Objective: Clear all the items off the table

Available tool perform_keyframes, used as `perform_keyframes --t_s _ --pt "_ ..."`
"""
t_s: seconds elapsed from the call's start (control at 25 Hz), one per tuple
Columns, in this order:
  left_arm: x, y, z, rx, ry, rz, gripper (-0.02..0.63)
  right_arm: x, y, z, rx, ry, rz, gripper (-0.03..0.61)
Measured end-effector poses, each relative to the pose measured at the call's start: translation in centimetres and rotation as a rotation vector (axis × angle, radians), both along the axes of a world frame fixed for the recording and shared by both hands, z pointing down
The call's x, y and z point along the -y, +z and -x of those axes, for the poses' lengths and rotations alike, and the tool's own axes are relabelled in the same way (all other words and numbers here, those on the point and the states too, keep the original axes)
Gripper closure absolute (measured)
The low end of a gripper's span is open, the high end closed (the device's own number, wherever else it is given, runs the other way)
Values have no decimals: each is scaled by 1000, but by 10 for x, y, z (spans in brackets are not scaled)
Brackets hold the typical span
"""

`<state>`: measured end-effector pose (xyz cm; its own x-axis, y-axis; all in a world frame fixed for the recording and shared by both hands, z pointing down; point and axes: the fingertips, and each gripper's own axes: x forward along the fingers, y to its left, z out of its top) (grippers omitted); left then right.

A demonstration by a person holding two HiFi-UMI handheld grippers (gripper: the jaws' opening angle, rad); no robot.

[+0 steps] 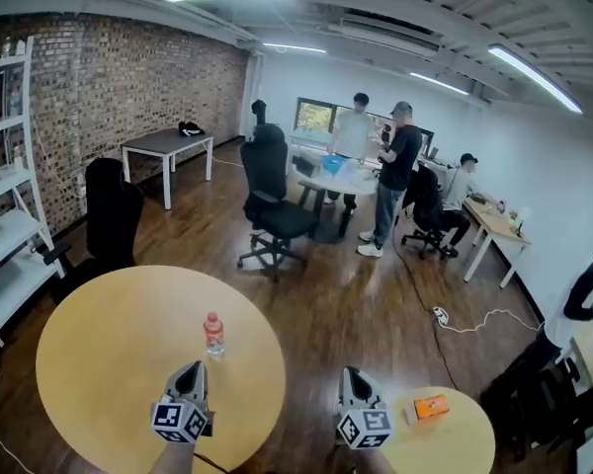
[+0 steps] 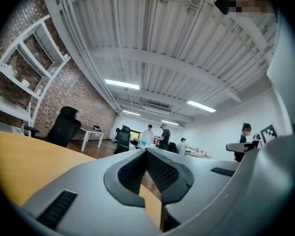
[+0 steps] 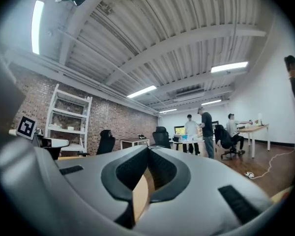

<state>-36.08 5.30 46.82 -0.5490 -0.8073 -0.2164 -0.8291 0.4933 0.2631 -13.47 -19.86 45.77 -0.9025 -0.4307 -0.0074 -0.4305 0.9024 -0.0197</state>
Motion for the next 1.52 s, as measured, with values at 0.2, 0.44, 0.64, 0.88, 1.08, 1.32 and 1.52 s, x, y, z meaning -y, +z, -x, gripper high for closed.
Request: perform_keyframes --t_s 0.2,0.44,0.64,0.88,1.08,1.32,1.52 --pt "-94 10 43 -39 -175 -18 614 -62 8 87 -32 -173 -9 574" --pt "-175 19 67 -60 -329 -6 614 -123 19 158 -56 -320 11 574" --pt "-194 24 66 -62 -374 39 614 -142 24 188 -63 -389 26 574" --pt "-183 19 73 -40 -426 68 614 -120 35 211 -68 -444 42 574" --pt "-164 23 76 -47 -443 106 614 -103 47 229 -96 -497 71 511" --pt "-149 34 87 -85 -453 137 614 -101 63 251 -142 -543 95 511" --pt "-142 42 88 -106 -445 153 614 -96 77 257 -168 -552 119 511"
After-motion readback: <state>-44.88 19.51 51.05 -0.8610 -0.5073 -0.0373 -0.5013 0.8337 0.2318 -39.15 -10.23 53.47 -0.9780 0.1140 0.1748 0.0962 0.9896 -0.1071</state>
